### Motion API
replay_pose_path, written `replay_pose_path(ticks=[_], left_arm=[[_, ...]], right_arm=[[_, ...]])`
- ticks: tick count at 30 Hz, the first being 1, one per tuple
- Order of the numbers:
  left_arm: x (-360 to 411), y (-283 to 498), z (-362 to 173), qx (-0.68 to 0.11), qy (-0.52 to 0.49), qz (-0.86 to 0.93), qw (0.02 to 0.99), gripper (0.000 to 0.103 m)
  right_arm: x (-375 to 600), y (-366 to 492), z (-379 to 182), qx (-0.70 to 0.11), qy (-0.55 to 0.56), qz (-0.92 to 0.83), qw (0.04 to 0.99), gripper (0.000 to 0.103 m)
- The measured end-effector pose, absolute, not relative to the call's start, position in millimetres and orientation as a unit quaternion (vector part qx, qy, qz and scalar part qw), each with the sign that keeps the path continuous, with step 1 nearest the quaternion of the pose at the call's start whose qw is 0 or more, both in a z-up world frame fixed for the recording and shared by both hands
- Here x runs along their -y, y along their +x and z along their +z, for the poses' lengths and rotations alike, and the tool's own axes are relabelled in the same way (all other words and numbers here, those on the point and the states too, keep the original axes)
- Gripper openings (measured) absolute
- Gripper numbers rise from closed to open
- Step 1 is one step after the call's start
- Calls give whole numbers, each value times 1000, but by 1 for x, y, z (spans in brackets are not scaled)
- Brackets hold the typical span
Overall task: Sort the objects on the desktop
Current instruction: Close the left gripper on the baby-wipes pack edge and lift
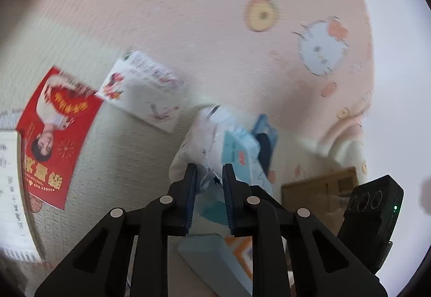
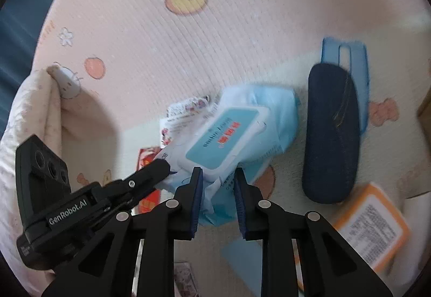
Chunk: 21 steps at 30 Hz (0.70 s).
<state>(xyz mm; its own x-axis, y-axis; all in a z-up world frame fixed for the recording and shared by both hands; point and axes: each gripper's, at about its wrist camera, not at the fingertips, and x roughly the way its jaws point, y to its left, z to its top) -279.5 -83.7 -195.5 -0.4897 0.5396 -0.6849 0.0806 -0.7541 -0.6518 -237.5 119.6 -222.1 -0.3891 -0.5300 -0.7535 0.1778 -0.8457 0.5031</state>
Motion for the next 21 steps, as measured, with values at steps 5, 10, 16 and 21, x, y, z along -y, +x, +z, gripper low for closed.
replay_pose_path(ticks=[5, 10, 16, 21], left_arm=[[62, -262, -175, 317, -481, 797, 184, 19], [44, -234, -177, 309, -500, 784, 202, 19], [52, -198, -184, 324, -510, 768, 210, 19], [49, -186, -183, 305, -524, 764, 221, 19]], right_arm=[[-145, -221, -203, 202, 494, -822, 200, 13], [-166, -195, -195, 203, 497, -823, 184, 13], [-173, -164, -197, 204, 512, -814, 184, 13], [-173, -144, -197, 207, 520, -809, 179, 13]])
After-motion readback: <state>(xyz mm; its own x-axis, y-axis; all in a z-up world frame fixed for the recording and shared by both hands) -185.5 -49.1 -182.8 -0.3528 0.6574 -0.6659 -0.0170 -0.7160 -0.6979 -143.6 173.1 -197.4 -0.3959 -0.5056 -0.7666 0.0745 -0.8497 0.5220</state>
